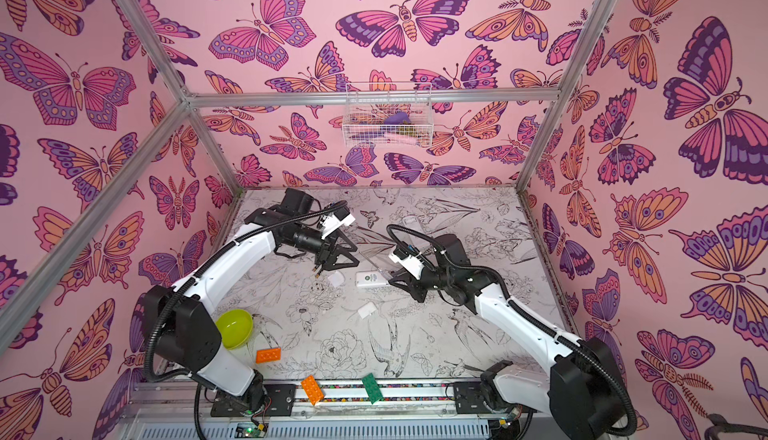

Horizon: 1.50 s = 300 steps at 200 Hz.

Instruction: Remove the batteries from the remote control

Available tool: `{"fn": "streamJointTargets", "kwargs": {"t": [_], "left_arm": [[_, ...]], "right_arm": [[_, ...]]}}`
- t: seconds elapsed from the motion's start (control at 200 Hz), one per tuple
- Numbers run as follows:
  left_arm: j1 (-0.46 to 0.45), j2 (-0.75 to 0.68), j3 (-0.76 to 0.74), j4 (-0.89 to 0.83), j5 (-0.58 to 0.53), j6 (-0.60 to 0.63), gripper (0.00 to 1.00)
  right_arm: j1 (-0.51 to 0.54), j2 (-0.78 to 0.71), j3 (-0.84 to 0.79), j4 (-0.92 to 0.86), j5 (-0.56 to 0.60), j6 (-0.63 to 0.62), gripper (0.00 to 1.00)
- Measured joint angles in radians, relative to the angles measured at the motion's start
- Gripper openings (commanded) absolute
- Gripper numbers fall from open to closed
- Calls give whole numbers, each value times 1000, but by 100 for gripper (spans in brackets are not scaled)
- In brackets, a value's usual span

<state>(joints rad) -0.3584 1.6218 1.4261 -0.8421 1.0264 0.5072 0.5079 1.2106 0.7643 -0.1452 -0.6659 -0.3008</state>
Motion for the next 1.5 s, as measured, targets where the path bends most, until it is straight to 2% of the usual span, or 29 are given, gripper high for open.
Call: {"fn": "streamJointTargets", "kwargs": {"t": [0.15,0.295,0.496,0.581,0.656,0.786,0.876,1.057,1.237,1.307,1.402,1.502], "left_arm": [[-15,12,0,-1,5,8,69],[-32,17,0,-4,6,6,46],[-33,17,-2,-5,6,28,28],[-33,17,-4,-4,6,45,13],[-34,17,-6,-4,7,44,0],[-33,17,-6,-4,6,54,0],[-33,17,-6,-4,12,60,0],[-20,17,-6,-3,18,61,0],[26,16,-7,15,24,37,0],[45,15,-17,43,25,14,0],[64,14,-32,70,24,-14,0],[71,11,-53,102,13,-29,15]], "right_arm": [[23,7,3,-8,3,-16,0],[32,12,23,-31,15,-22,0],[31,2,22,-39,46,-24,0],[32,-7,21,-33,48,-21,0],[32,-10,21,-28,49,-18,4],[32,-17,19,-23,62,-13,12],[32,-27,13,-13,74,-11,20],[32,-45,7,-16,116,-3,54],[31,-184,-81,55,243,92,82],[29,-245,-128,113,304,140,86],[23,-294,-165,164,383,201,86],[16,-301,-167,181,414,235,84]]}}
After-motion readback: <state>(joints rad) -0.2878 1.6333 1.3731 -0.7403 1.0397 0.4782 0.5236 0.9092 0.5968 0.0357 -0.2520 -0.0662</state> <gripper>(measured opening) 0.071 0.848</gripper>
